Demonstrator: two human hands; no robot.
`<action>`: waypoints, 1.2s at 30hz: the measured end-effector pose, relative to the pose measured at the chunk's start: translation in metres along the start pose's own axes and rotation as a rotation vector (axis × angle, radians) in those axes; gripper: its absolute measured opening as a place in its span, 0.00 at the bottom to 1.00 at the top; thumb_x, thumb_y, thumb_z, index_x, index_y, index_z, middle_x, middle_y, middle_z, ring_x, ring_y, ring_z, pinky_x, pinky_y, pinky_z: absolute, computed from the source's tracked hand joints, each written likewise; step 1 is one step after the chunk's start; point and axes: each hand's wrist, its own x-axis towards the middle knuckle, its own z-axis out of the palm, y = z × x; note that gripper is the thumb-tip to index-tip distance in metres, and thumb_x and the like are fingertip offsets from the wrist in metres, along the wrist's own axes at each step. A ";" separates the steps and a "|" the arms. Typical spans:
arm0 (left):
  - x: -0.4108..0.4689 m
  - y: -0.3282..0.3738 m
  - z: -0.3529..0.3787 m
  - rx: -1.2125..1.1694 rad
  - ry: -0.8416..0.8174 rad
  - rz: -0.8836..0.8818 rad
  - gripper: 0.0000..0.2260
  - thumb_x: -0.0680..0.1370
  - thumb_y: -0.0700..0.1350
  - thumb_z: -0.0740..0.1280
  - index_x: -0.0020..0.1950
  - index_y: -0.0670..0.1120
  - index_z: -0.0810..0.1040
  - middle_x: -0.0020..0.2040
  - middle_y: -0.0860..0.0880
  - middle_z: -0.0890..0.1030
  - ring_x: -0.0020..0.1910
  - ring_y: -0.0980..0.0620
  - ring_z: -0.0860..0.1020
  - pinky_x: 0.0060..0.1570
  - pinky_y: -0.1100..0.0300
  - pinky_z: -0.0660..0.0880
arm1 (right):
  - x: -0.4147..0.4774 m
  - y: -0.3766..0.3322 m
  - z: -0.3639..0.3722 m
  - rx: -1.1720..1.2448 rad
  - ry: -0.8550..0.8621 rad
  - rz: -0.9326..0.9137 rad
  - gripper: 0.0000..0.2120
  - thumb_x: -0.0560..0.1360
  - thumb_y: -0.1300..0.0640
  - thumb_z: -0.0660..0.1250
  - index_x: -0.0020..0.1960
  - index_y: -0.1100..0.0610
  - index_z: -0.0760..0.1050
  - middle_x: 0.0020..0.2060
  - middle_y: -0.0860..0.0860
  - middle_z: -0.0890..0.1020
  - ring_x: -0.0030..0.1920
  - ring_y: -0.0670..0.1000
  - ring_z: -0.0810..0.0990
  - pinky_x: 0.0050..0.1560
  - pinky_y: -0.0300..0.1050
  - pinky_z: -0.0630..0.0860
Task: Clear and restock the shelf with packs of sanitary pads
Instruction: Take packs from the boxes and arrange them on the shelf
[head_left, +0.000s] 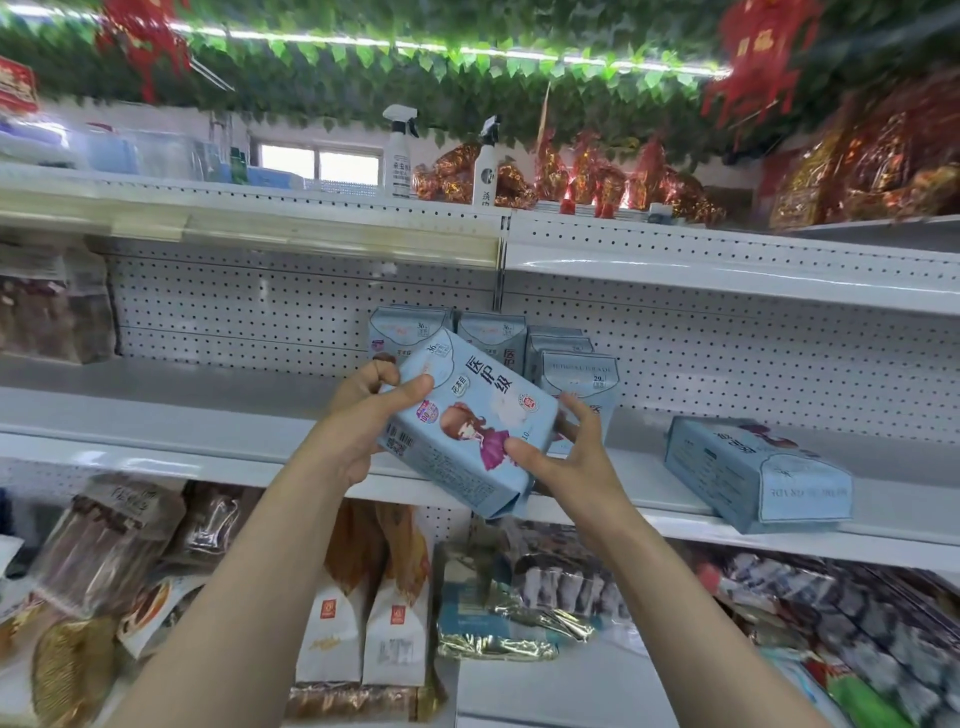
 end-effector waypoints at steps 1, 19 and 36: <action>0.001 0.000 -0.001 0.001 -0.012 0.014 0.16 0.75 0.41 0.74 0.38 0.51 0.66 0.38 0.52 0.84 0.32 0.55 0.81 0.36 0.59 0.73 | 0.000 -0.001 -0.001 -0.010 -0.014 -0.006 0.46 0.70 0.55 0.79 0.78 0.45 0.55 0.66 0.43 0.71 0.65 0.47 0.75 0.53 0.41 0.81; 0.026 0.036 0.007 0.294 -0.604 0.076 0.20 0.66 0.40 0.76 0.55 0.46 0.74 0.63 0.49 0.81 0.56 0.49 0.82 0.50 0.55 0.80 | 0.066 -0.081 -0.016 -0.469 -0.501 0.082 0.22 0.72 0.52 0.77 0.62 0.56 0.75 0.49 0.49 0.85 0.47 0.46 0.84 0.44 0.38 0.76; 0.133 0.065 0.011 0.992 -0.471 0.080 0.45 0.66 0.63 0.77 0.78 0.55 0.62 0.74 0.51 0.70 0.62 0.53 0.71 0.62 0.59 0.68 | 0.168 -0.084 -0.008 -0.829 -0.328 -0.110 0.46 0.57 0.35 0.82 0.70 0.49 0.72 0.63 0.47 0.80 0.62 0.50 0.78 0.66 0.49 0.75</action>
